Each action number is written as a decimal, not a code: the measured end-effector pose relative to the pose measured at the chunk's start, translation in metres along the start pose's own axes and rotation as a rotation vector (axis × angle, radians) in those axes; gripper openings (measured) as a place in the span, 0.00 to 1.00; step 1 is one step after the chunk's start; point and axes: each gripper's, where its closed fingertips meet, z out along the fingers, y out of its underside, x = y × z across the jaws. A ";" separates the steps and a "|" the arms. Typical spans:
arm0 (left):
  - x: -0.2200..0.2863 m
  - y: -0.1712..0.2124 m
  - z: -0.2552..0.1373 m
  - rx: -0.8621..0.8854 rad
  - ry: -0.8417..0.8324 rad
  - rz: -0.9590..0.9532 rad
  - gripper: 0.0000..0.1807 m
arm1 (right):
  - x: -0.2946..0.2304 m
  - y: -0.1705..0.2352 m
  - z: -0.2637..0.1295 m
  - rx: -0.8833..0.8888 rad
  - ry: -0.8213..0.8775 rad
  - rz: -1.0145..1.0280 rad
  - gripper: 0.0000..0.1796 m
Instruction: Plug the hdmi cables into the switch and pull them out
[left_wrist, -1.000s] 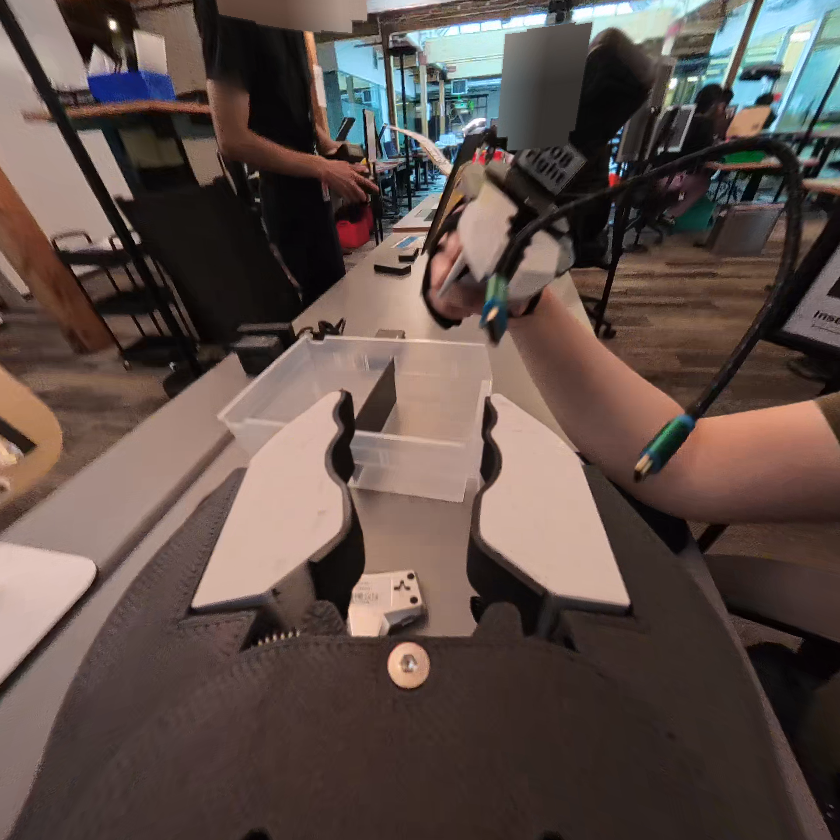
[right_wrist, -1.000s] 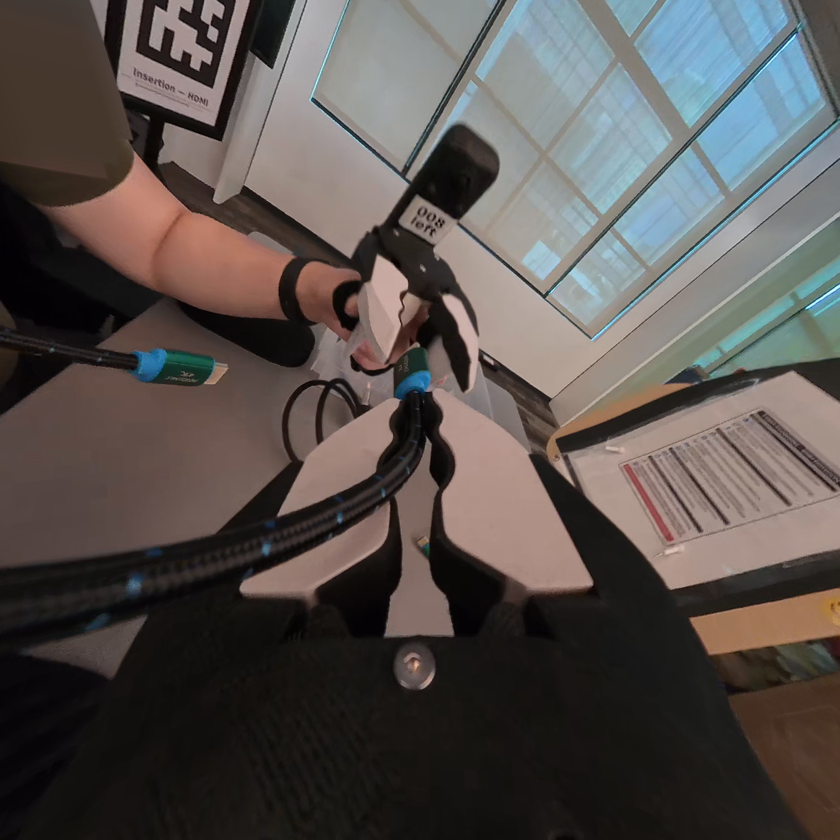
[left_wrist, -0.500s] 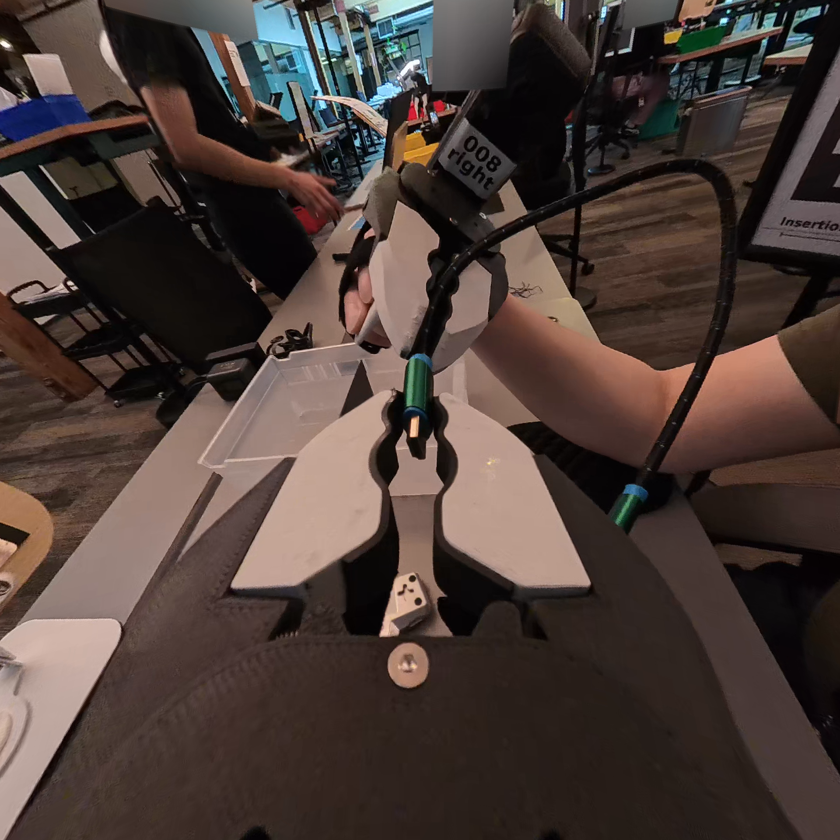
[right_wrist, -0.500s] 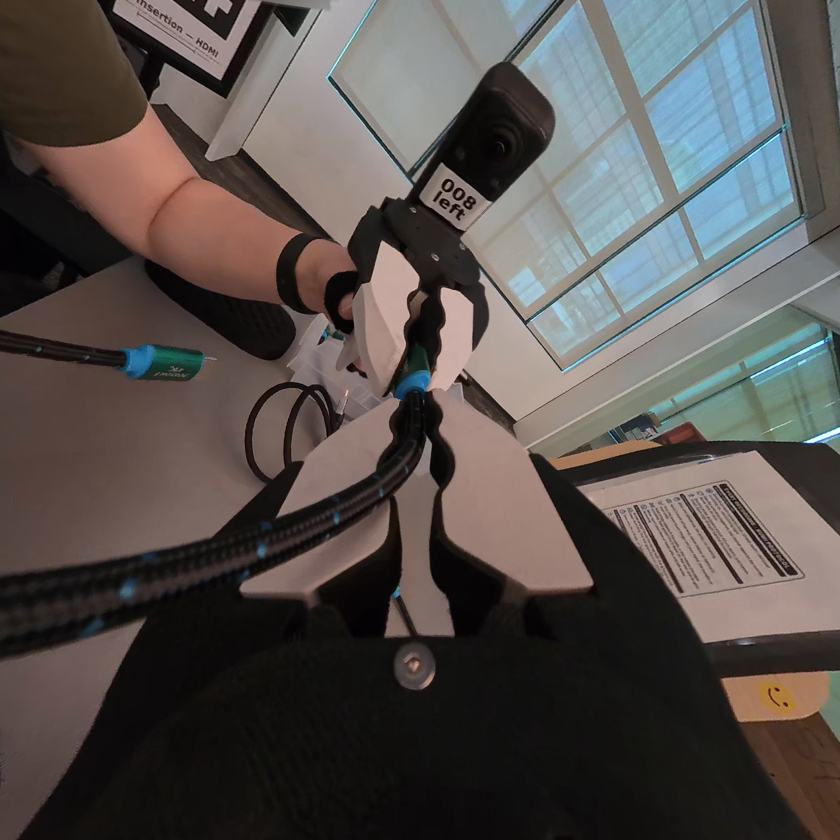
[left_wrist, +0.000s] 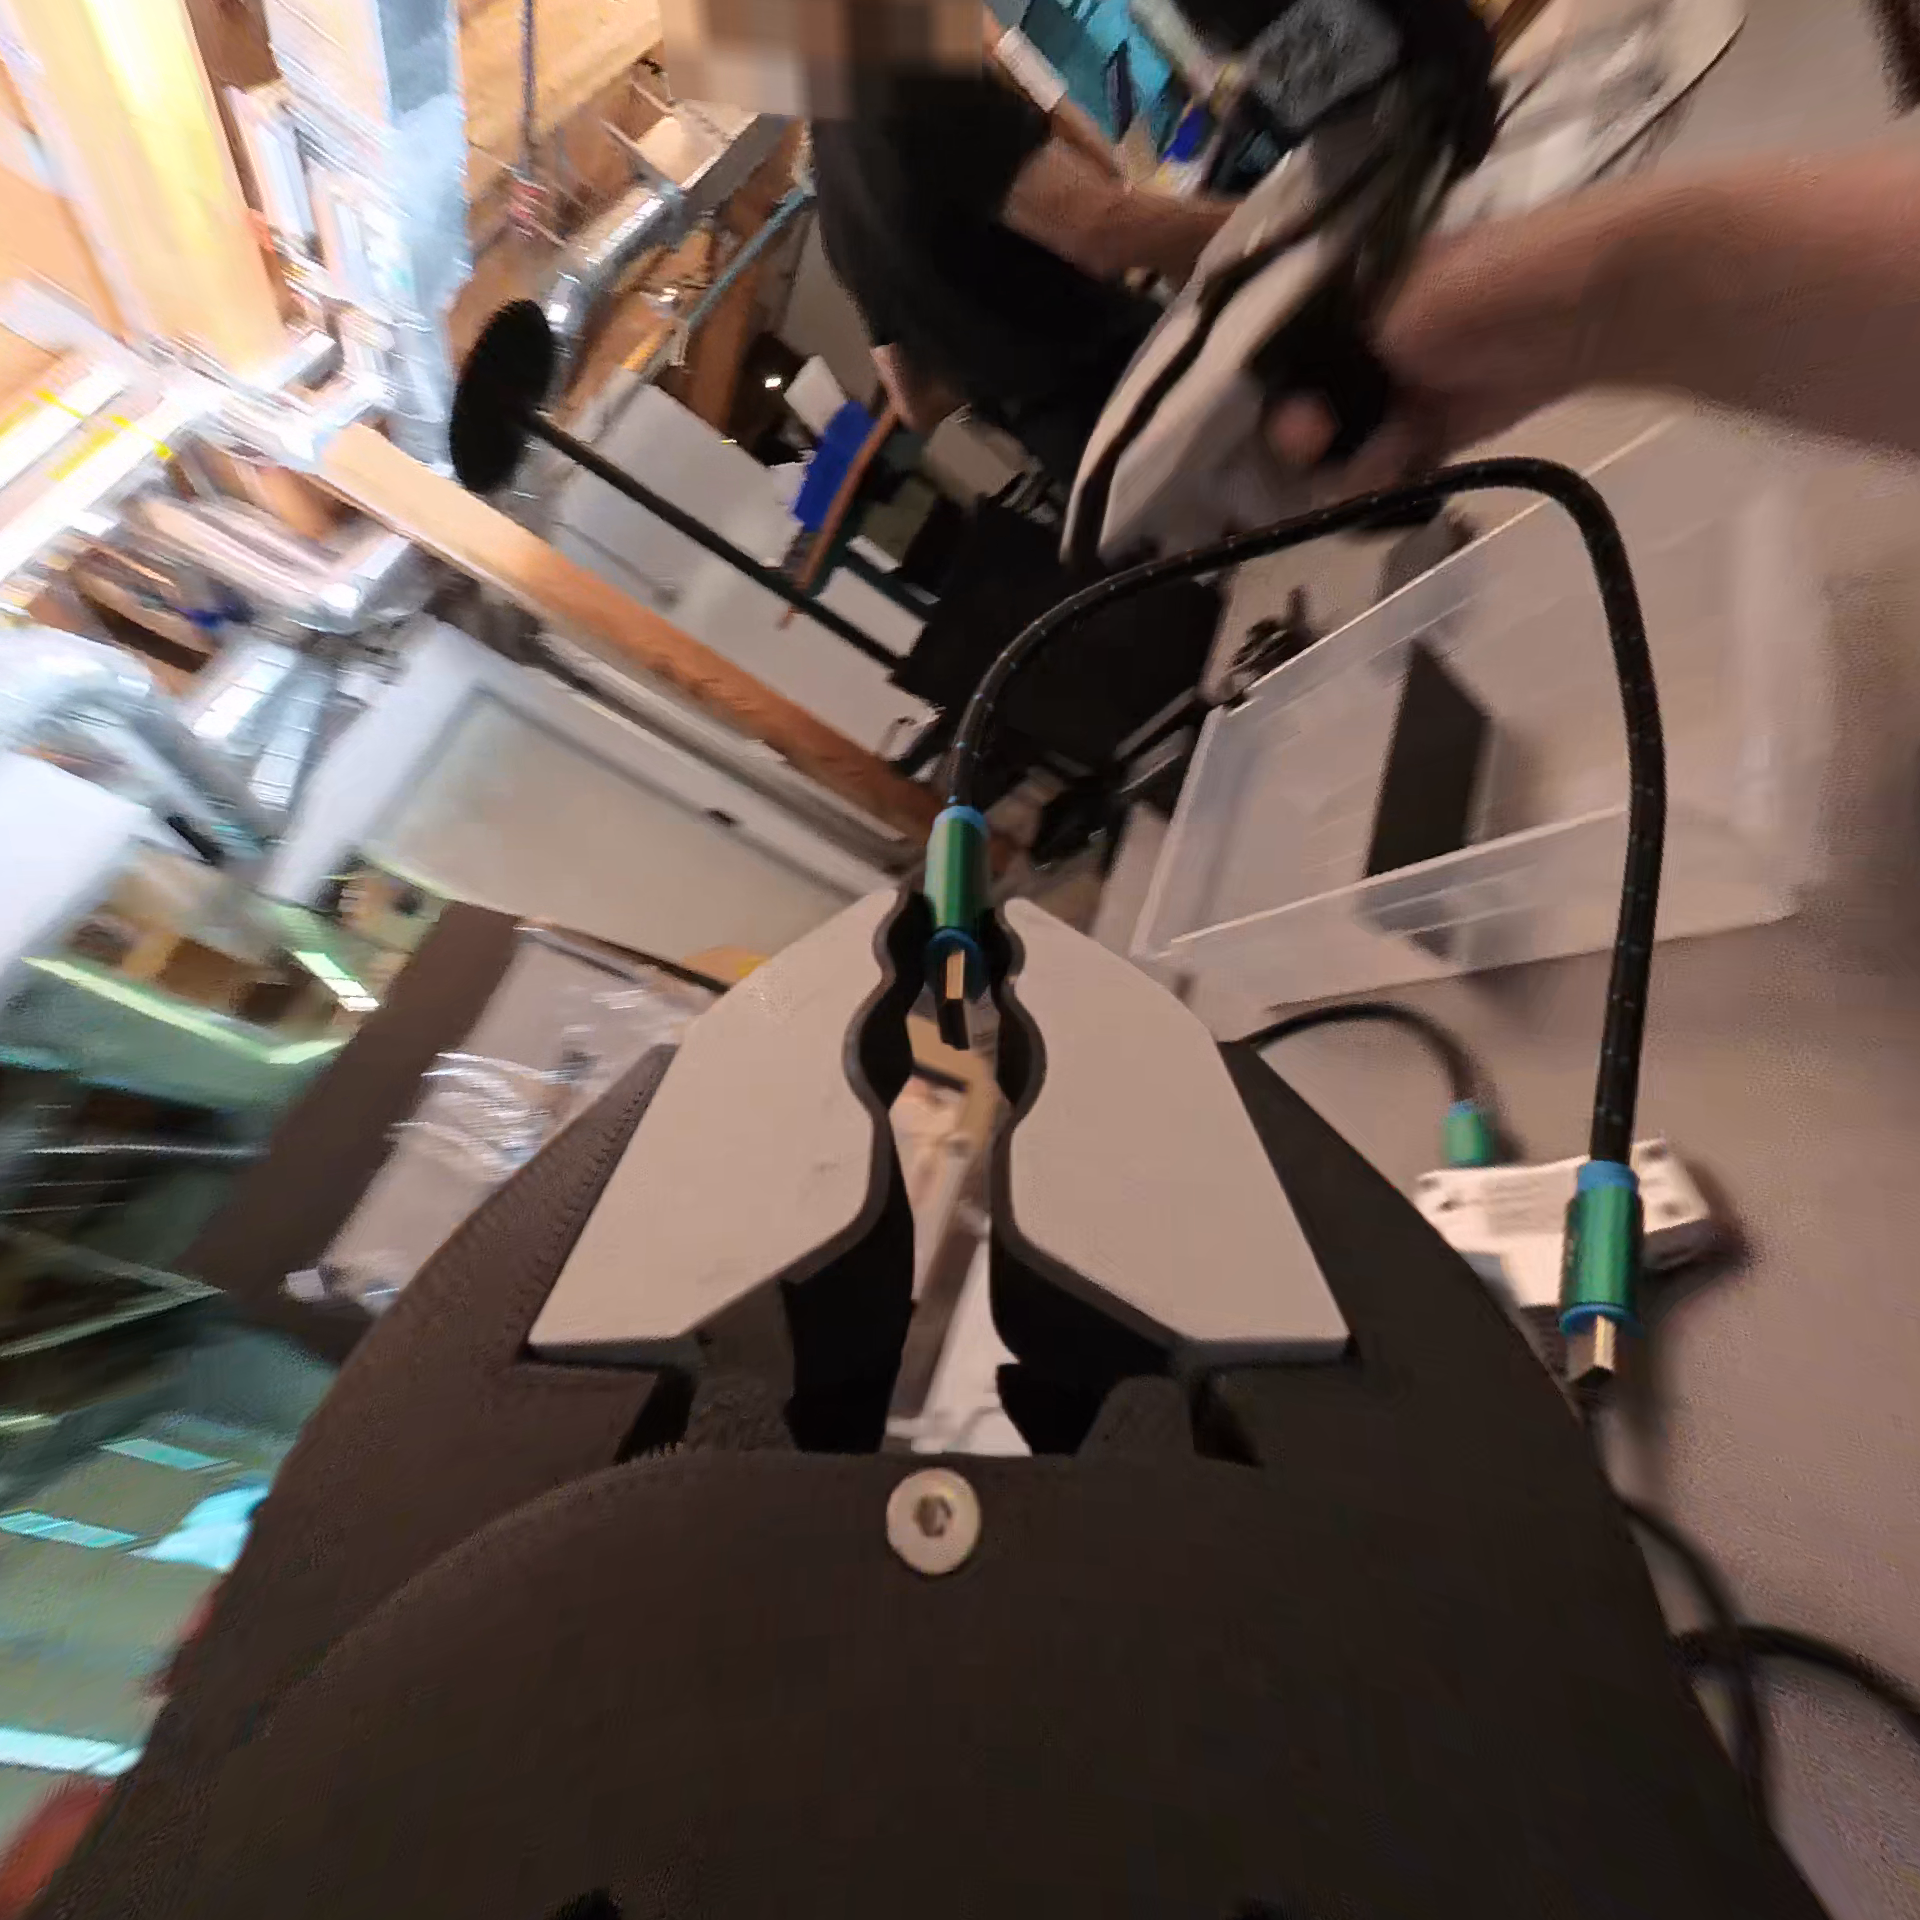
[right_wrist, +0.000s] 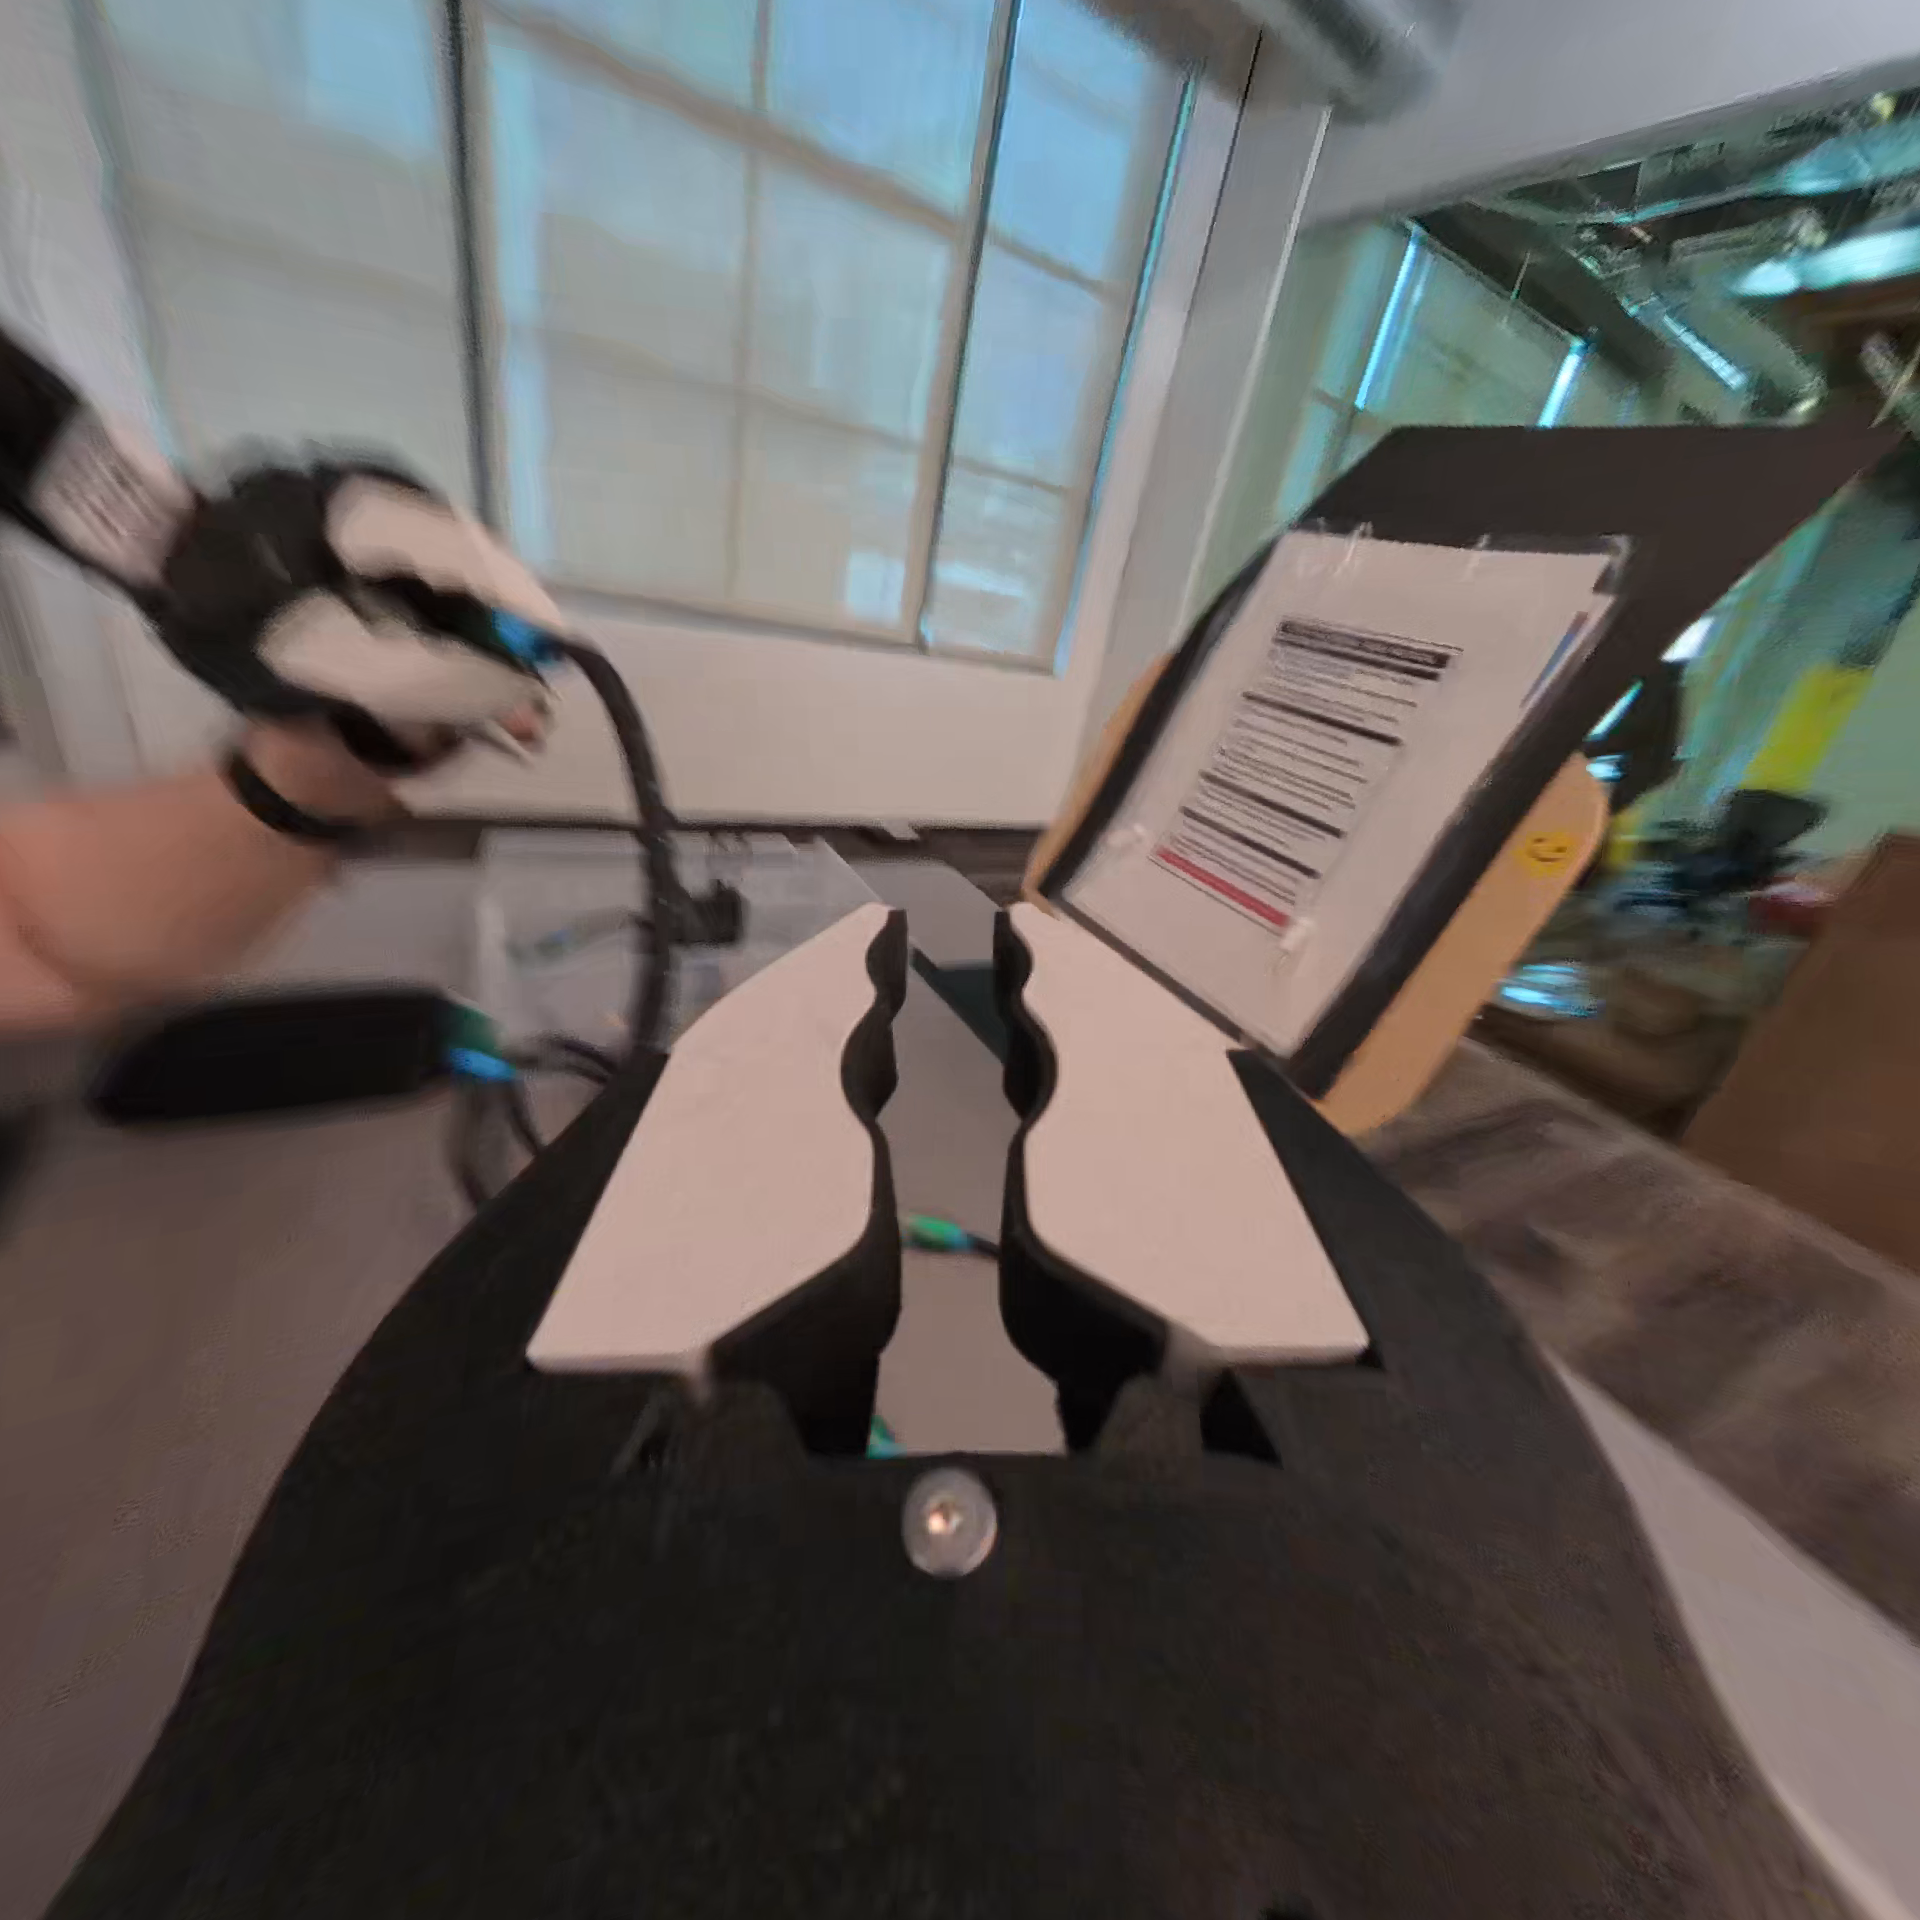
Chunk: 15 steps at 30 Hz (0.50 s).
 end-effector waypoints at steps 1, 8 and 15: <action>-0.007 0.002 -0.003 -0.026 -0.030 0.056 0.06 | -0.003 -0.017 -0.011 0.074 -0.040 0.100 0.09; -0.033 0.004 -0.007 -0.116 -0.125 0.313 0.06 | -0.104 -0.078 -0.003 0.149 -0.540 0.459 0.08; -0.035 -0.015 0.000 -0.105 -0.123 0.384 0.06 | -0.129 -0.033 0.099 -0.061 -0.539 0.737 0.15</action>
